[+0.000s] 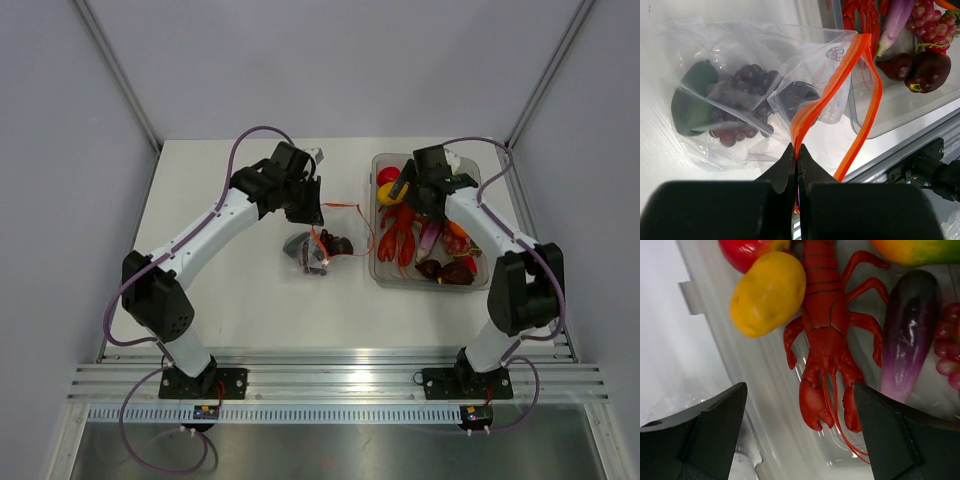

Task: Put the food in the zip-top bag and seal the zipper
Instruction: Pick up the fake fruit from the bin.

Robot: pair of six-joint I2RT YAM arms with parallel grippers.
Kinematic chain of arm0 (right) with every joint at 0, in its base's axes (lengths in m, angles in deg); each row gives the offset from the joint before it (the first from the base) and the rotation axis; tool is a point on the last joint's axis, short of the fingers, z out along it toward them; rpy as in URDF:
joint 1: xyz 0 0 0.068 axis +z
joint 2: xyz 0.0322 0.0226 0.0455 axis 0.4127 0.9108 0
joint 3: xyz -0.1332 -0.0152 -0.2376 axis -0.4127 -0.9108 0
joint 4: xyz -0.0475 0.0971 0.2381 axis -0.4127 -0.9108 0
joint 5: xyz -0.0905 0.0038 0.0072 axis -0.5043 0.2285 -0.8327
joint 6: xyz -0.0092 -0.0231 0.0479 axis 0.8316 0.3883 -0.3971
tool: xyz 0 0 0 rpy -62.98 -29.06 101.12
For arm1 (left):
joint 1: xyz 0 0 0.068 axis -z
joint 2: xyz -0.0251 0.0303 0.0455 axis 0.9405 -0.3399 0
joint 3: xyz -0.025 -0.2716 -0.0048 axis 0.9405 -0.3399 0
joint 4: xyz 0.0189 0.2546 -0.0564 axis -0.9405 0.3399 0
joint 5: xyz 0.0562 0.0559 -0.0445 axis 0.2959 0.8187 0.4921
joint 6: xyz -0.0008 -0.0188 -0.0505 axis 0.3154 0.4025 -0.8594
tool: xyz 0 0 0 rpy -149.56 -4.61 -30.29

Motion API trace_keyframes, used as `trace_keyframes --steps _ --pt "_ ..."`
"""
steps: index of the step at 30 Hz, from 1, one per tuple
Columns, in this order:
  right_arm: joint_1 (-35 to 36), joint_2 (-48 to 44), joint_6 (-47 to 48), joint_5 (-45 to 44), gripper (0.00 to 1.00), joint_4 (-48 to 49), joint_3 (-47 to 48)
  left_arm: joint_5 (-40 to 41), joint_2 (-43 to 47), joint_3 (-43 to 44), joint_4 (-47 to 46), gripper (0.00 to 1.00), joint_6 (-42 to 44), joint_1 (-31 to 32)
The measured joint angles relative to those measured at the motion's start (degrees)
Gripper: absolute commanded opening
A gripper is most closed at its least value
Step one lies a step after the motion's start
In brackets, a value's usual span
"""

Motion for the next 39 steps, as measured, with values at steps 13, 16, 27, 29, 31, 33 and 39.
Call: trace_keyframes --steps 13,16,27,29,31,33,39 --pt "-3.0 17.1 -3.2 6.1 0.99 2.8 12.3 0.0 0.0 -0.1 0.2 0.0 1.0 0.0" --pt "-3.1 19.4 -3.9 7.3 0.96 3.7 14.0 0.1 0.0 -0.2 0.2 0.0 1.1 0.0" --pt "-3.3 24.1 -5.7 9.0 0.42 4.8 16.0 0.1 0.0 -1.1 0.4 0.0 1.2 0.0" --pt "-3.3 23.8 -5.7 9.0 0.36 5.2 15.4 0.1 0.0 -1.3 0.4 0.0 1.3 0.0" --pt "-3.4 22.5 -5.8 9.0 0.31 6.4 13.6 0.0 0.0 -1.6 0.4 0.0 1.3 0.0" --pt "-3.4 19.5 -5.8 8.9 0.3 6.7 10.4 0.0 0.0 -2.1 0.2 0.0 1.3 0.0" --pt "-3.4 0.2 -5.0 8.9 0.32 7.5 -2.0 0.0 0.0 -2.4 0.1 0.0 1.3 0.0"
